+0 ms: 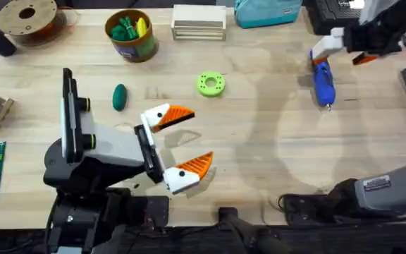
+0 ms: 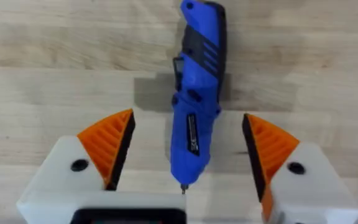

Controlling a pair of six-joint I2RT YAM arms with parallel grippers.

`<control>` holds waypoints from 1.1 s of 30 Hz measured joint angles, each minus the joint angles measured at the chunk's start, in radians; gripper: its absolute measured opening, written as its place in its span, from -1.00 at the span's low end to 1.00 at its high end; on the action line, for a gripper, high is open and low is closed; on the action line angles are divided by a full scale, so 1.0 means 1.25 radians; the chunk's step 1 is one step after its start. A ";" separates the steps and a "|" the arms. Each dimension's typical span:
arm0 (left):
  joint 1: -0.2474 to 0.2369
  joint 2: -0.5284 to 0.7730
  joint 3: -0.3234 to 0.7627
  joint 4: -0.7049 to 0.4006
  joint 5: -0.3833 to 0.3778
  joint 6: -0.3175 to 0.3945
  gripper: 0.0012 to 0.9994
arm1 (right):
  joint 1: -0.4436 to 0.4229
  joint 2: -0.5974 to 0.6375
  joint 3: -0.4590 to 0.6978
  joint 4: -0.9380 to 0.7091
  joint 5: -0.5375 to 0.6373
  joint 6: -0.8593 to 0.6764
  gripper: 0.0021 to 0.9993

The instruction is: Pick up the gripper from the table and insert it into the empty holder that is missing its gripper. Then pick up a screw, insert it into the mounting hole, and use the screwdriver to tighten it. Finally, clean up the table by picking up the vegetable and placing it into the bucket.

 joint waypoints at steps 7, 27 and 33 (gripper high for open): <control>0.000 0.000 0.000 0.000 0.000 0.000 0.97 | 0.000 0.081 0.003 0.035 -0.036 -0.025 0.95; 0.000 0.000 0.000 0.000 0.000 0.000 0.97 | 0.008 0.232 0.080 0.014 0.033 -0.017 0.98; 0.000 0.000 0.000 0.000 0.000 0.000 0.97 | 0.015 0.256 0.092 0.017 0.031 -0.020 0.98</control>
